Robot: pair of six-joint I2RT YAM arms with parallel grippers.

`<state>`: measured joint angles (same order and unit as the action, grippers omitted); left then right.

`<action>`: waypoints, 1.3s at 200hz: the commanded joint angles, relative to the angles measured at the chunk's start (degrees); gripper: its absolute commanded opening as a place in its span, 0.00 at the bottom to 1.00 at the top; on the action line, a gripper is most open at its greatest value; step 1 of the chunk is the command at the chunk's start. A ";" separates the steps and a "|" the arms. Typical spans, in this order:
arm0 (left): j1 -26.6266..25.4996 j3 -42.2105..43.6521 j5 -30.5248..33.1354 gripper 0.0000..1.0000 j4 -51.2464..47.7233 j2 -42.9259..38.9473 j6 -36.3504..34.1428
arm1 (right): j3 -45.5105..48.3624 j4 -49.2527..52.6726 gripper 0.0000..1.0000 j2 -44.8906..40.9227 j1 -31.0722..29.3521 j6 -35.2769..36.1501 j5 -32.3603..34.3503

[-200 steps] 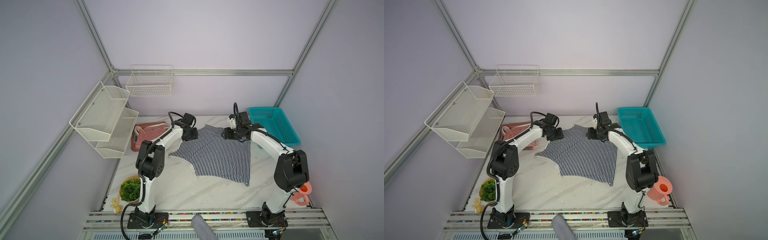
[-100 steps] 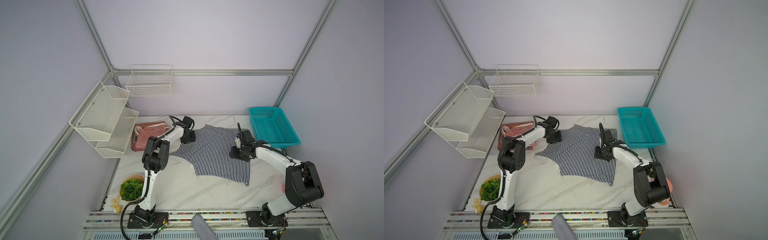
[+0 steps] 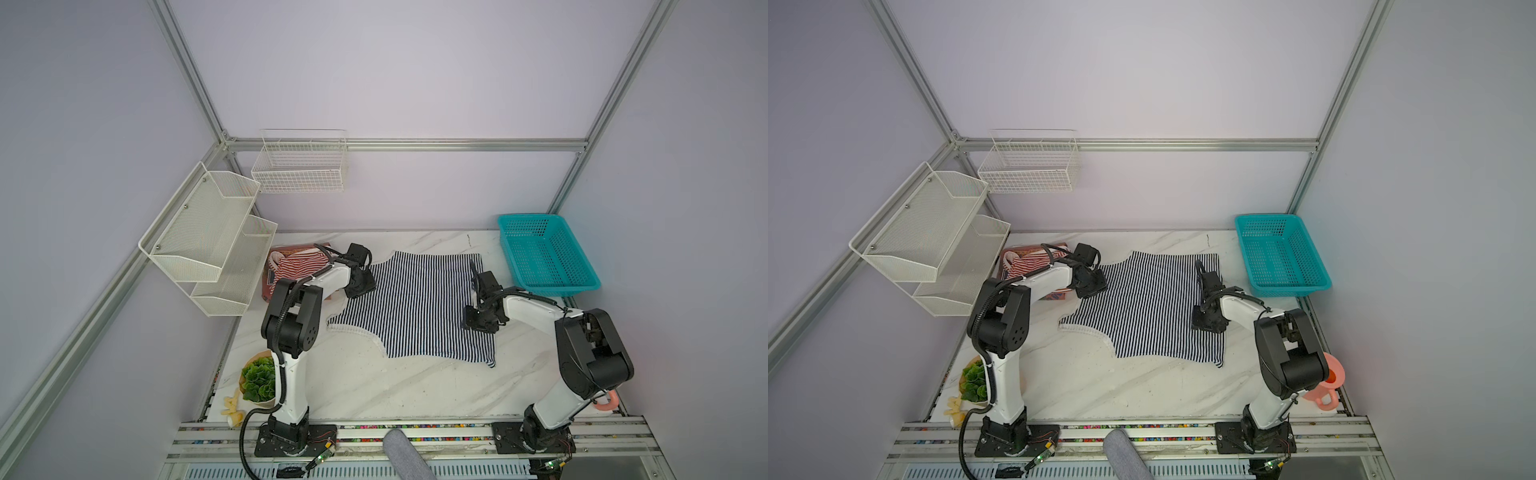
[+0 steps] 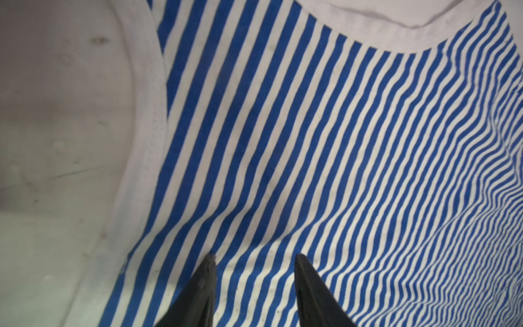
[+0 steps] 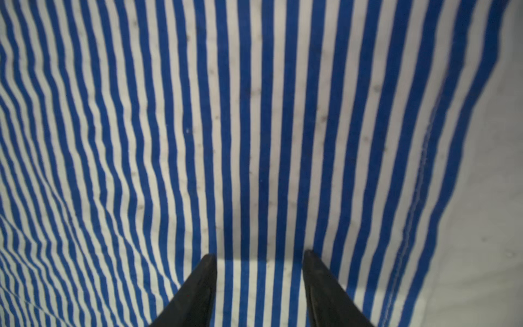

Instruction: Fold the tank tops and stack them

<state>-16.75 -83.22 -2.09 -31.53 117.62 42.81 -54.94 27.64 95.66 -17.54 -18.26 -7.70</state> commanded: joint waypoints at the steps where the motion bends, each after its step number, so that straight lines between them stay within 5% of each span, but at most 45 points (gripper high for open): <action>1: 1.37 4.93 5.23 0.46 -4.75 -0.79 2.72 | -0.96 -0.99 0.54 4.41 0.84 1.41 1.27; 65: 4.03 3.87 10.30 0.46 -7.78 -3.59 1.09 | -5.98 -1.27 0.58 8.96 1.16 2.69 -0.85; 124: 1.74 -3.34 7.23 0.52 -8.86 -11.47 -3.95 | -7.93 3.09 0.62 -2.12 1.11 1.85 -1.48; 155: -2.09 -2.08 6.18 0.55 -9.66 -19.03 -6.45 | -5.48 7.67 0.59 -10.13 1.14 -0.11 2.19; 200: -10.87 6.35 2.70 0.55 -14.06 -26.30 -9.22 | 3.77 12.09 0.35 -16.65 1.12 -5.60 6.55; 260: -20.95 18.19 -2.88 0.56 -15.23 -28.38 -5.79 | 3.37 16.71 0.37 -17.26 1.19 -12.25 11.39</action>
<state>-35.70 -68.69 -1.96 -45.39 90.37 36.23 -51.29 40.14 78.91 -16.64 -26.72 0.34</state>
